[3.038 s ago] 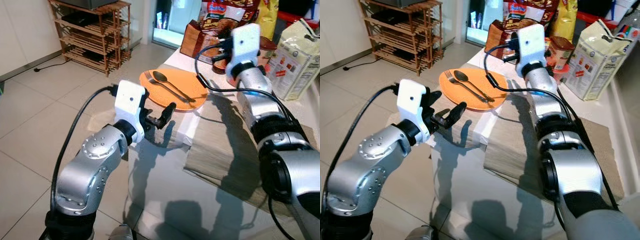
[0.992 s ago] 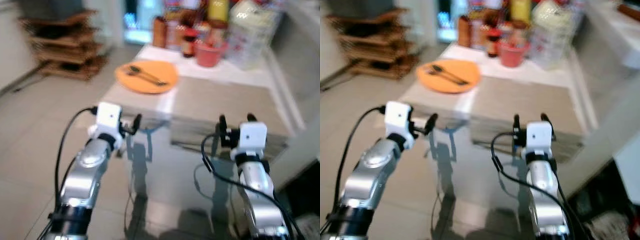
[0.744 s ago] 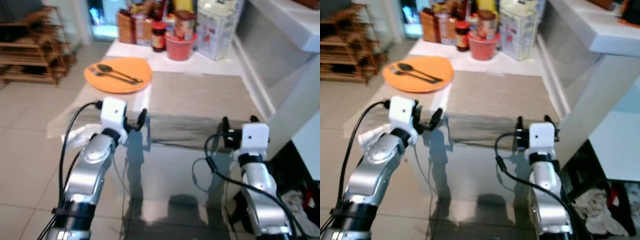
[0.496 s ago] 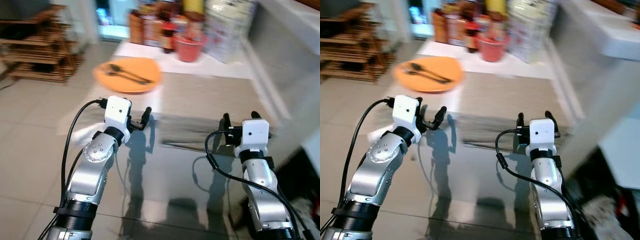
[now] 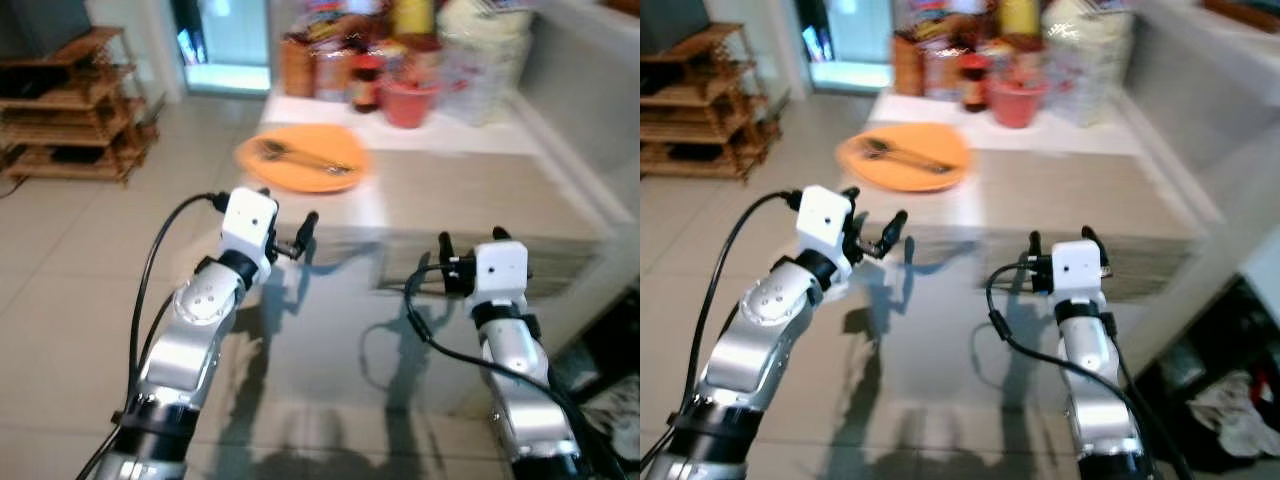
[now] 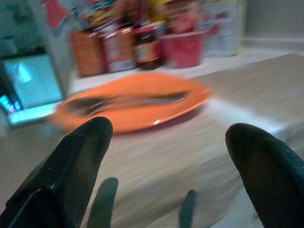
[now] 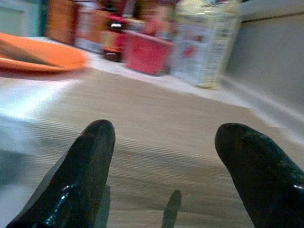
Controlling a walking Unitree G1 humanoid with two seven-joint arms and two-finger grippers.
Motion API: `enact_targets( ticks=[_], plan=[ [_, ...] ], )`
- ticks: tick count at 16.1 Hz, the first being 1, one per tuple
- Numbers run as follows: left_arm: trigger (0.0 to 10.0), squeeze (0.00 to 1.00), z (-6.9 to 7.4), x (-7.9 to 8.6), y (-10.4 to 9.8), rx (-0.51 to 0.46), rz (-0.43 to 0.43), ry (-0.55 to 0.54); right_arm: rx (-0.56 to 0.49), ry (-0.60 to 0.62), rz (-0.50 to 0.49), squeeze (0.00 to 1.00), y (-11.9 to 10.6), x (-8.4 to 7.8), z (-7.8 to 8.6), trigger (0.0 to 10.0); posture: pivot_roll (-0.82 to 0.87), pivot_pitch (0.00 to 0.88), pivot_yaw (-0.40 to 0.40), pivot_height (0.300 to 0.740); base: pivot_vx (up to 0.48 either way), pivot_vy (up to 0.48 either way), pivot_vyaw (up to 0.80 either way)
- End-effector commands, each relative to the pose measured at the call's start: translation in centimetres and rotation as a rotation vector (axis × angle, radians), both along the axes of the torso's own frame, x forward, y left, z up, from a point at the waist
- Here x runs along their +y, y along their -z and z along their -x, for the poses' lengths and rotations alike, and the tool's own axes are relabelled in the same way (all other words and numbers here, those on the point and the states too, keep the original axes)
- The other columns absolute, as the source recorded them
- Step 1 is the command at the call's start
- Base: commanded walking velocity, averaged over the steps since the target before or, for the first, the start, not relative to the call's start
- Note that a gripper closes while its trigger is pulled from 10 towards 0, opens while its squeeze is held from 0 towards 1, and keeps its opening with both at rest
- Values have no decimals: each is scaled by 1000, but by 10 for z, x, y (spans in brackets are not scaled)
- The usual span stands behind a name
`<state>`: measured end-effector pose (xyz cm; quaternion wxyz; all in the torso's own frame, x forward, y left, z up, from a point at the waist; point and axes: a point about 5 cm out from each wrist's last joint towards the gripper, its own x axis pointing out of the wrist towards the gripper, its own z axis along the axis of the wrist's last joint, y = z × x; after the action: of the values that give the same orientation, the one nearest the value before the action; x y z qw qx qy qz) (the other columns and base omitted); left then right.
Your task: Setting the table
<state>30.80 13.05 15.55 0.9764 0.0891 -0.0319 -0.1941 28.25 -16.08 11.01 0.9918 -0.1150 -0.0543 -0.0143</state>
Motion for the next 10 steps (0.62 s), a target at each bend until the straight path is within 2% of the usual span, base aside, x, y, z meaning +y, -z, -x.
enact_targets(
  ticks=[1,3,5,6,7,10],
  plan=[
    [10000,0,-2,-2,-3,-3,-1,13,-17,0,0,0,-4,-2,-2,10000,85,0,-29,740,0,472,-800],
    [10000,0,-4,-4,-3,-6,-14,25,-16,-1,-13,0,-4,-2,-2,10000,83,0,-28,740,0,446,-800],
    [10000,0,-5,-6,-3,-9,-34,44,-18,4,-10,0,-4,-2,-2,10000,80,0,-25,740,326,343,-800],
    [10000,0,-5,-7,-3,-9,-40,56,-35,7,-7,0,-5,-2,-2,10000,80,0,-25,740,428,0,-800],
    [10000,0,-5,-8,-1,-5,-62,58,-47,11,18,0,-7,-2,-1,10000,80,0,-23,740,0,0,0],
    [10000,0,-4,-12,-4,-16,-47,74,-67,14,13,0,-11,-2,-1,10000,78,0,-23,740,0,0,0]
  ],
)
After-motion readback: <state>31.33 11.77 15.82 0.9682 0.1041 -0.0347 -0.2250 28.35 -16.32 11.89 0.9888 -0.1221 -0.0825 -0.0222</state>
